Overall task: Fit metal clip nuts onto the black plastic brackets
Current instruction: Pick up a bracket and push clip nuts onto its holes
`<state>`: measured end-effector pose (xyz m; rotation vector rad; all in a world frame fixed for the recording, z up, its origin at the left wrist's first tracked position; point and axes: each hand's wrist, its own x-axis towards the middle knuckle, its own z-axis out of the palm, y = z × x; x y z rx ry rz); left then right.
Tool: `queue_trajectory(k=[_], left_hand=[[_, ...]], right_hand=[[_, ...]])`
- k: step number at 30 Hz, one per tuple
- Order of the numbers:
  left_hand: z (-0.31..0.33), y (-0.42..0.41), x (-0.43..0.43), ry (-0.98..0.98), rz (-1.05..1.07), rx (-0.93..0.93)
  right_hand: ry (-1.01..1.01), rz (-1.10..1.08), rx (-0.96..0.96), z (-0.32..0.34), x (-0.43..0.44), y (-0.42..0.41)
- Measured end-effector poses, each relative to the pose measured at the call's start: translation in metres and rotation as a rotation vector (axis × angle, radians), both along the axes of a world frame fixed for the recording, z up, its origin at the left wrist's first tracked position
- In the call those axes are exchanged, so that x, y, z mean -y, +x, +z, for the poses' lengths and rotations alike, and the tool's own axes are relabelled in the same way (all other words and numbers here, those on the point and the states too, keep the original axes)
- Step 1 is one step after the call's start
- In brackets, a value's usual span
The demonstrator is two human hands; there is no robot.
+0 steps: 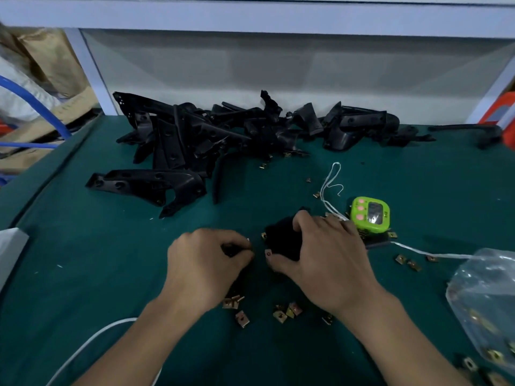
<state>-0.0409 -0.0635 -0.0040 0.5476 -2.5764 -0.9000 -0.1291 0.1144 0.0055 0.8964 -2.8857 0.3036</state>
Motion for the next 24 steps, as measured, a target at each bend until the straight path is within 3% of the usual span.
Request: queue_trajectory(k=[5, 10, 13, 17, 24], left_hand=[[-0.002, -0.001, 0.004, 0.14, 0.06, -0.132], [-0.007, -0.005, 0.008, 0.28, 0.003, -0.131], [-0.007, -0.008, 0.009, 0.301, -0.011, -0.141], [-0.005, -0.008, 0.008, 0.32, -0.055, -0.155], [-0.007, -0.005, -0.001, 0.295, -0.138, -0.046]], right_hand=[[-0.056, -0.052, 0.038, 0.0, -0.003, -0.002], [-0.161, -0.049, 0.178, 0.003, -0.011, -0.009], [-0.186, -0.139, 0.217, 0.003, -0.012, -0.01], [-0.116, -0.282, 0.115, 0.002, -0.005, -0.004], [-0.071, -0.345, 0.154, 0.011, -0.005, 0.001]])
